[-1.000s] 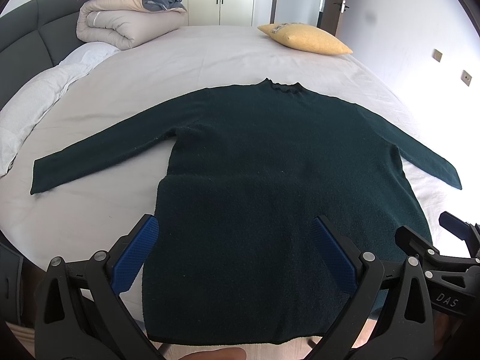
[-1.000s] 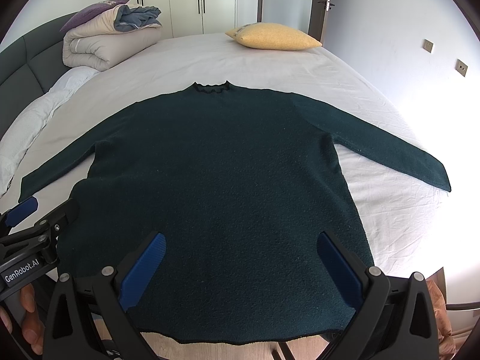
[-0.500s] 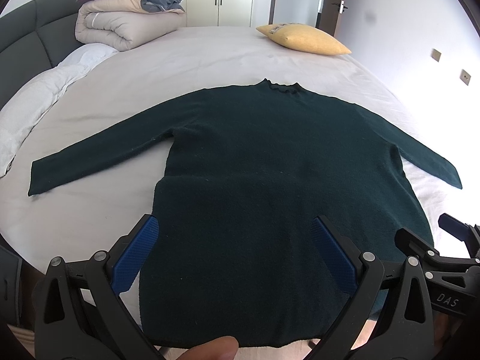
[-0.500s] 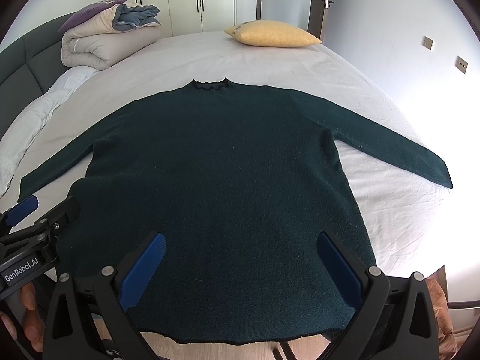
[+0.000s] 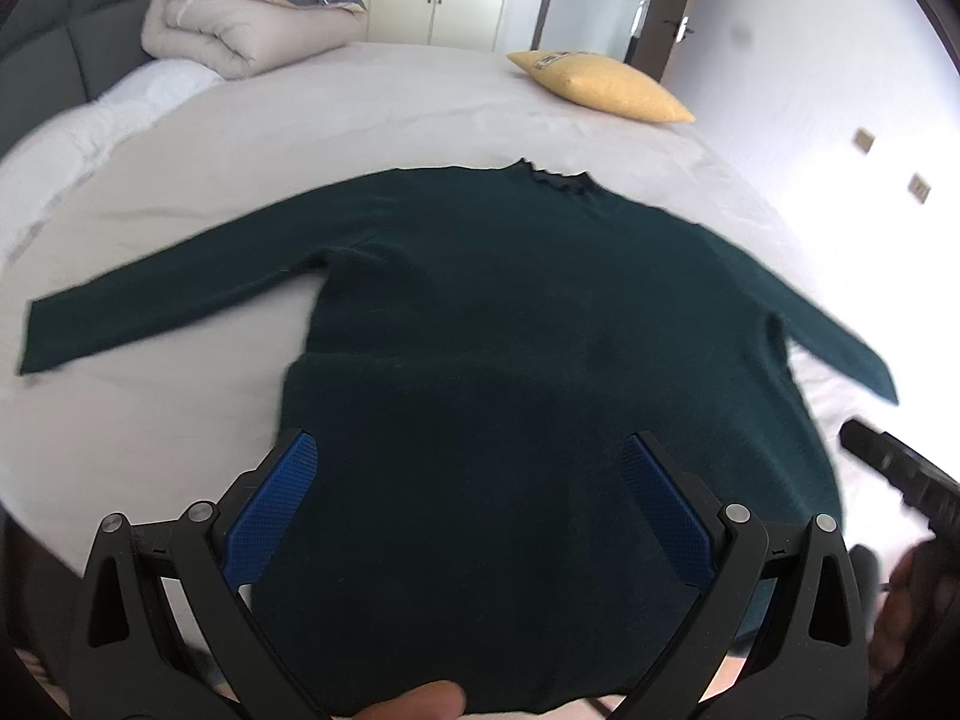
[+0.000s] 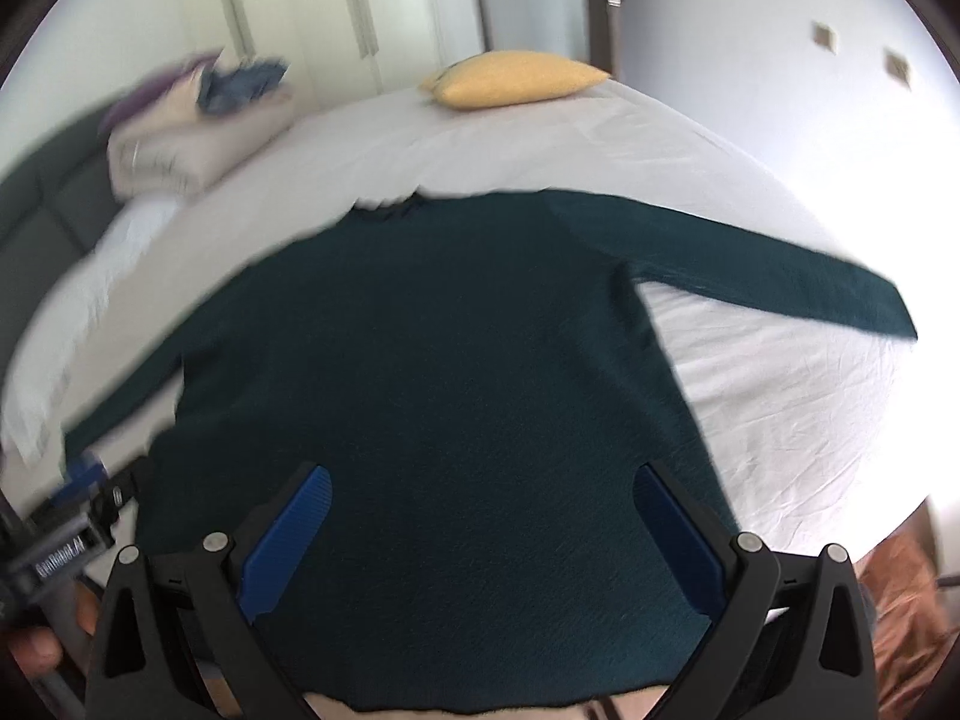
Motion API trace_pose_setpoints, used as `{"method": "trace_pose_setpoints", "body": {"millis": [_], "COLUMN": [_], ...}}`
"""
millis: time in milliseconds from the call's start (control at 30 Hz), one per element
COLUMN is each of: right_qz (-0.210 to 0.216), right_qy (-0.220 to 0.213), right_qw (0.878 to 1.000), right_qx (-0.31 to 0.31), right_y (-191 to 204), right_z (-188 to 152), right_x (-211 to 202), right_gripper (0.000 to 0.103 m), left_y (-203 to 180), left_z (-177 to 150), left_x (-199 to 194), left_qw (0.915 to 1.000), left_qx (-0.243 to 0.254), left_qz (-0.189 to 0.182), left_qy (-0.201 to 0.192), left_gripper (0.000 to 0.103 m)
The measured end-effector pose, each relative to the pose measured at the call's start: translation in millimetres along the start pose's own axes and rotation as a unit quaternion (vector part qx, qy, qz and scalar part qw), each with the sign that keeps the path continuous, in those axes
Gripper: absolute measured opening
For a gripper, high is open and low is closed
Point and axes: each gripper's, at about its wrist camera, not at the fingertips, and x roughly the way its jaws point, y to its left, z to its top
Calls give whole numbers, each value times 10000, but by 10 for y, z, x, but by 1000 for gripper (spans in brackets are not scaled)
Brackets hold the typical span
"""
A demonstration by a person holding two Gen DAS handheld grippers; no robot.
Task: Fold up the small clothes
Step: 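Grasp the cuff of one sweater sleeve with the right tool, then carry the held sleeve across the sweater body with the right tool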
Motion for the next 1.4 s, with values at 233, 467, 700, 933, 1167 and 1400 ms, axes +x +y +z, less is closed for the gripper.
{"method": "trace_pose_setpoints", "body": {"millis": [233, 467, 700, 933, 1167, 1400], "right_qz": [272, 397, 485, 408, -174, 235], "right_qy": [-510, -884, -1251, -1400, -1209, -972], "right_qw": [9815, 9137, 8656, 8752, 9086, 9834], "right_qx": [1828, 3946, 4825, 4613, 3994, 1513], "right_y": [-1534, -3362, -4118, -4138, -3802, -1866], "right_z": [284, 258, 270, 522, 869, 1737], "right_x": [68, 265, 440, 602, 561, 721], "right_gripper": [103, 94, 81, 48, 13, 11], "left_y": [-3, -1, -251, -391, -322, -167], "left_z": [204, 349, 519, 649, 758, 1159], "left_x": [183, 547, 964, 1248, 1406, 1492], "left_qw": [9992, 9986, 9966, 9932, 9877, 9746], "left_qx": [-37, -197, -33, -10, -239, -696], "left_qz": [-406, -463, -741, -1076, -1456, -2101], "left_qy": [-39, 137, 346, 437, 508, 336], "left_gripper": [103, 103, 103, 101, 99, 99]}}
